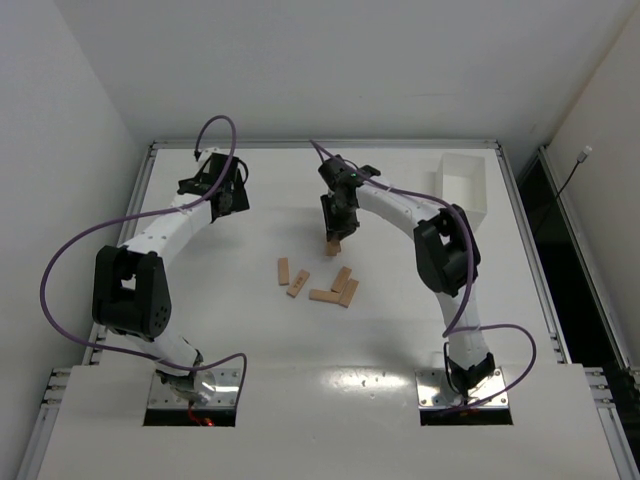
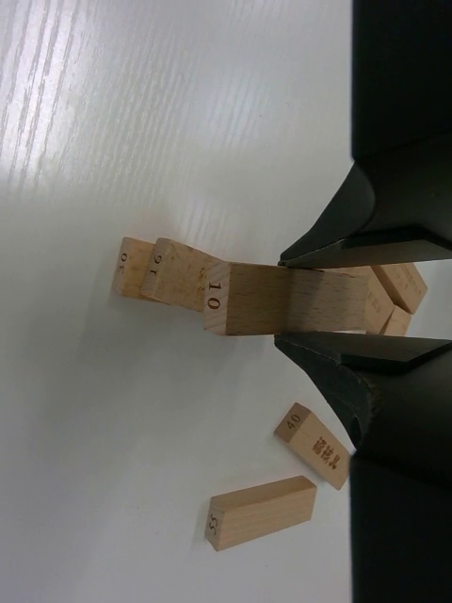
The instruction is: Build the wood block tower
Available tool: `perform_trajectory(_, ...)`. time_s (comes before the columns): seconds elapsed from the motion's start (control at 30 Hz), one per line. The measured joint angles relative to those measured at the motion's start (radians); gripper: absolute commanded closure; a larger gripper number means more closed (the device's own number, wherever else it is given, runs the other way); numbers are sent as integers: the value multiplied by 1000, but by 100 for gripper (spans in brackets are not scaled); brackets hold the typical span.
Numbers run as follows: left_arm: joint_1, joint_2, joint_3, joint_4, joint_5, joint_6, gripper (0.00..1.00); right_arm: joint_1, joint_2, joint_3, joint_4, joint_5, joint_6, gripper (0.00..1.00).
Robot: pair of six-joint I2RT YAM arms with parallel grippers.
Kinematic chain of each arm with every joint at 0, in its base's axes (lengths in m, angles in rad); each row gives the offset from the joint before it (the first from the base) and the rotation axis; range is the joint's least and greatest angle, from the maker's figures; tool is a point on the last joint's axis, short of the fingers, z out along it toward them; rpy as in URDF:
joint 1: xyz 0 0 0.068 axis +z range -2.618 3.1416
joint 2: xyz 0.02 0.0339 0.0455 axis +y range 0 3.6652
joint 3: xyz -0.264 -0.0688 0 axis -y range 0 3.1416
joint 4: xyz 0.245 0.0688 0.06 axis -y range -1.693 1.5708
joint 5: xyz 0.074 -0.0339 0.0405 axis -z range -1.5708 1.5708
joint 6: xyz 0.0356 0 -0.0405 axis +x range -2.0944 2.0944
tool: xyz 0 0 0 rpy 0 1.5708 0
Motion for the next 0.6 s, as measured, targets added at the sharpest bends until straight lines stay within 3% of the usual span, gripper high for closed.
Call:
perform_trajectory(0.33, 0, 11, 6, 0, 0, 0, 0, 1, 34, 42, -3, 13, 3, 100)
perform_trajectory(0.5, 0, 24, 8, 0, -1, 0, 0, 1, 58, 52, -4, 17, 4, 92)
perform_trajectory(0.6, 0, 29, 8, 0, 0, 0, 0, 1, 64, 52, -4, 17, 4, 81)
